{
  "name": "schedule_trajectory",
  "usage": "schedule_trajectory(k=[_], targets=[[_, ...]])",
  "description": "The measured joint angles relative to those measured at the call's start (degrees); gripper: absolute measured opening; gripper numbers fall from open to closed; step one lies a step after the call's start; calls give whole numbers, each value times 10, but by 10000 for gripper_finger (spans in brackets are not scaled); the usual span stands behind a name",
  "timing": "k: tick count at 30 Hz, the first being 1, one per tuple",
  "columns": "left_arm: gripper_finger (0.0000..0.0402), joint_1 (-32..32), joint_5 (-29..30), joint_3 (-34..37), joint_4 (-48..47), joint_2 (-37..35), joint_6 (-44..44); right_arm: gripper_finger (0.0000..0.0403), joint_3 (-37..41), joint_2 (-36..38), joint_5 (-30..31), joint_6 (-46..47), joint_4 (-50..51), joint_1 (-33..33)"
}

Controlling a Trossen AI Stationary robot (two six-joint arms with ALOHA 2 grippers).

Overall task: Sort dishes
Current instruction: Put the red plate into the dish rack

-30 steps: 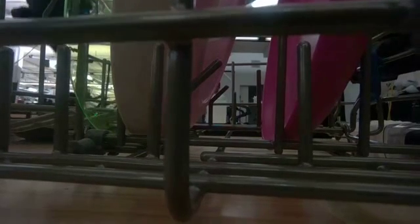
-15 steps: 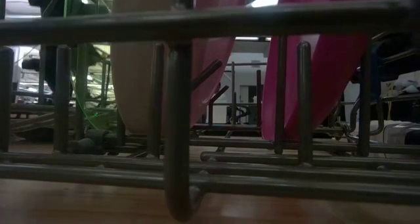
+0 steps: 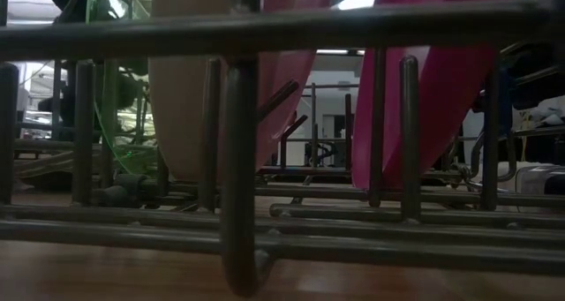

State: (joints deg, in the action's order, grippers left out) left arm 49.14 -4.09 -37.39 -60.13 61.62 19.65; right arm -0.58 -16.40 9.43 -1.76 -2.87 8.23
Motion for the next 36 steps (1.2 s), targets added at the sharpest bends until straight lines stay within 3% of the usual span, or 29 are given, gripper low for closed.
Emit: schedule_trajectory(k=[7,19,36], targets=[[93,22,-39,0,7,47,-53,154,0,0,-13,0,1,0],[177,48,-41,0,8,115,-111,154,0,0,-35,0,2,0],[155,84,-86,0,12,166,-137,154,0,0,-41,0,1,0]])
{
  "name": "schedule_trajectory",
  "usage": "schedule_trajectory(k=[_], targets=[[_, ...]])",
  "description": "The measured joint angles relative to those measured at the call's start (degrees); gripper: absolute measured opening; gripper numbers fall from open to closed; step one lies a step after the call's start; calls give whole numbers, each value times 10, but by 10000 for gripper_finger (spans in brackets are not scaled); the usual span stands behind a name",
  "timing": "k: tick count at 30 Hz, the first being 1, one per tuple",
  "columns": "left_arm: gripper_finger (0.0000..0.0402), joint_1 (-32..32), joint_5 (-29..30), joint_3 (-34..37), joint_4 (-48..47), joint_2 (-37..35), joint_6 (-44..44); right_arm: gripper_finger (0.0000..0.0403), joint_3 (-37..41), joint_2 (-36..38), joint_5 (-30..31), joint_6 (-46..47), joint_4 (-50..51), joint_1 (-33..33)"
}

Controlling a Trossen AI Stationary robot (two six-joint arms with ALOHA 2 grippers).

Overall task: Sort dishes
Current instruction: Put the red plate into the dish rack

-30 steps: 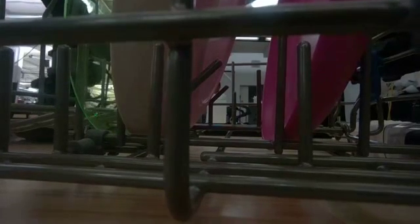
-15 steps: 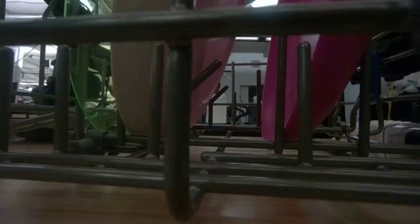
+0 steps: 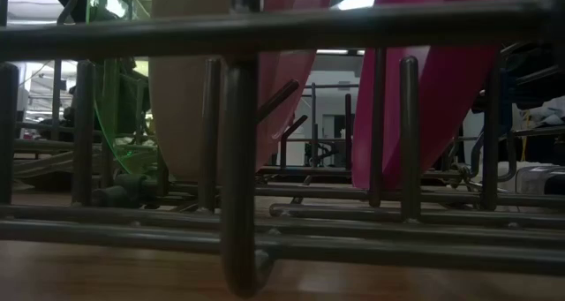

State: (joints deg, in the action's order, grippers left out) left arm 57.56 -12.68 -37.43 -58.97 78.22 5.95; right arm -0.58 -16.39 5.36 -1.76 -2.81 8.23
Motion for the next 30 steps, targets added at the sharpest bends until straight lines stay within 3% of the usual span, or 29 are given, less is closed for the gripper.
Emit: schedule_trajectory(k=[22,30], targets=[[125,-1,-32,48,42,-1,54,154,0,0,0,0,0,0],[67,-1,-51,48,49,-1,46,154,0,0,0,0,0,0]])
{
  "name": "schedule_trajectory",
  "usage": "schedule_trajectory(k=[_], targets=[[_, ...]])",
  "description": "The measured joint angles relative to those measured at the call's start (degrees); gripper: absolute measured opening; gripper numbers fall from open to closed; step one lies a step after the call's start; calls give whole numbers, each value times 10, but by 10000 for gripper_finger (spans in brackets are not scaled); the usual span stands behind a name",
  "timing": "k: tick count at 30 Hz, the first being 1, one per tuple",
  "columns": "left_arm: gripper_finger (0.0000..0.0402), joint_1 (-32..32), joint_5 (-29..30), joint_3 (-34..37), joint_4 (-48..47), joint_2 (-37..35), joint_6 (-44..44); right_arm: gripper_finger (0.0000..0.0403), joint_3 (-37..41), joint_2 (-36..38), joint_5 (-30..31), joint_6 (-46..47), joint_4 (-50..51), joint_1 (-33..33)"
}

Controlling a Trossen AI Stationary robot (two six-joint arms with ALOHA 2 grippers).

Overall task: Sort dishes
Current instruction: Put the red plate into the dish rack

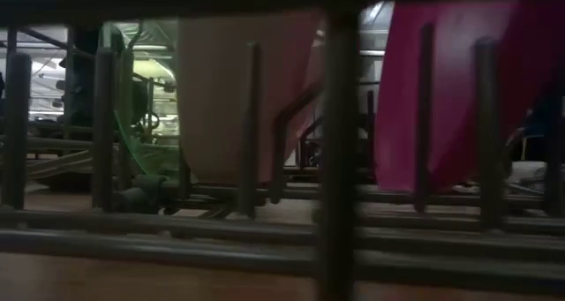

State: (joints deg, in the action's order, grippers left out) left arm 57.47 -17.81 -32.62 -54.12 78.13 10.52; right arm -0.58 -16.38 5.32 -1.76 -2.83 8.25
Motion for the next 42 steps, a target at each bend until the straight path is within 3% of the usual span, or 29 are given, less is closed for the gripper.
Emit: schedule_trajectory(k=[6,14,20,39,42], targets=[[28,0,-7,0,-4,0,-5,154,0,0,0,0,0,0],[27,0,-10,0,-5,-1,-2,154,0,0,1,0,-1,0],[15,0,-20,0,-7,-24,13,154,0,0,40,0,-8,0],[2,-1,-41,0,-7,-213,71,154,0,0,48,19,-124,0],[2,-1,-41,0,-6,-239,91,154,0,0,72,19,-134,0]])
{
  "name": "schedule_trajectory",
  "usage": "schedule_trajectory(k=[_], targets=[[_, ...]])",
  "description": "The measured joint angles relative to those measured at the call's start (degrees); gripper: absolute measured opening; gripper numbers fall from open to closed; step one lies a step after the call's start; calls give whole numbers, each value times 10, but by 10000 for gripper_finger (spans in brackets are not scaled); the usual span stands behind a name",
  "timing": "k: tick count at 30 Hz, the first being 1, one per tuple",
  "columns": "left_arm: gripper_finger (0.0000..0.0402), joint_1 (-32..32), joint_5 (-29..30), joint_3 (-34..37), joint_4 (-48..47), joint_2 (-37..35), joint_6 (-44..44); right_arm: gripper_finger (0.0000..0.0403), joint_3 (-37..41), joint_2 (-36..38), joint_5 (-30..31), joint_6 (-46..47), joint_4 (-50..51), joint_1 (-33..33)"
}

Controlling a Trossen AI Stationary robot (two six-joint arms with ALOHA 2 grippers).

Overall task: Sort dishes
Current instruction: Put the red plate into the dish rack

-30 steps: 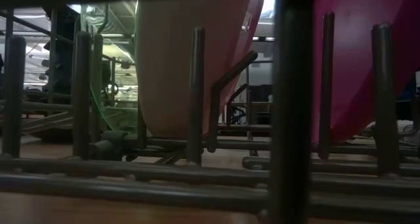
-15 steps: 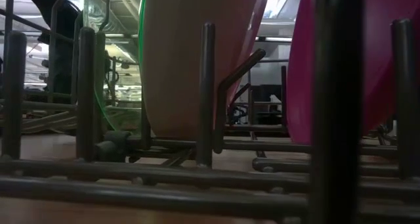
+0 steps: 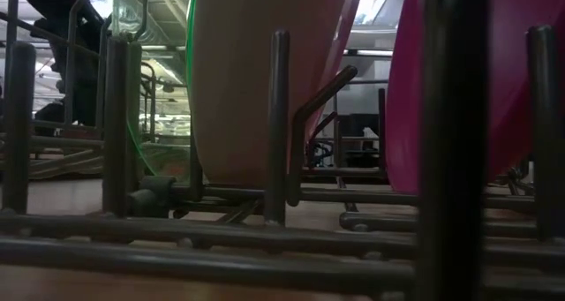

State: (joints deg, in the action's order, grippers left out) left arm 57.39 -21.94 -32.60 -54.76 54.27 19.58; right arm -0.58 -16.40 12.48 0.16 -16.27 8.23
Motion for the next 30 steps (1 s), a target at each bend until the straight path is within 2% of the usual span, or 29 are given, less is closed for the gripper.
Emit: schedule_trajectory(k=[5,8,15,19,24,26,30], targets=[[2,0,-9,0,4,-18,30,154,0,0,53,0,-7,0],[2,1,-10,0,4,-19,36,154,0,-10,55,16,-7,0],[2,0,-21,0,11,-19,40,154,-7,-45,48,123,-5,0],[2,-2,-34,0,24,-19,42,154,-49,-87,44,129,-8,0],[1,-27,-35,0,48,-19,46,154,-125,-163,44,90,-6,-1],[1,-38,-35,0,52,-19,48,154,-161,-198,29,72,-6,-8],[1,-57,-36,0,51,-19,47,154,-237,-280,-61,52,13,-52]])
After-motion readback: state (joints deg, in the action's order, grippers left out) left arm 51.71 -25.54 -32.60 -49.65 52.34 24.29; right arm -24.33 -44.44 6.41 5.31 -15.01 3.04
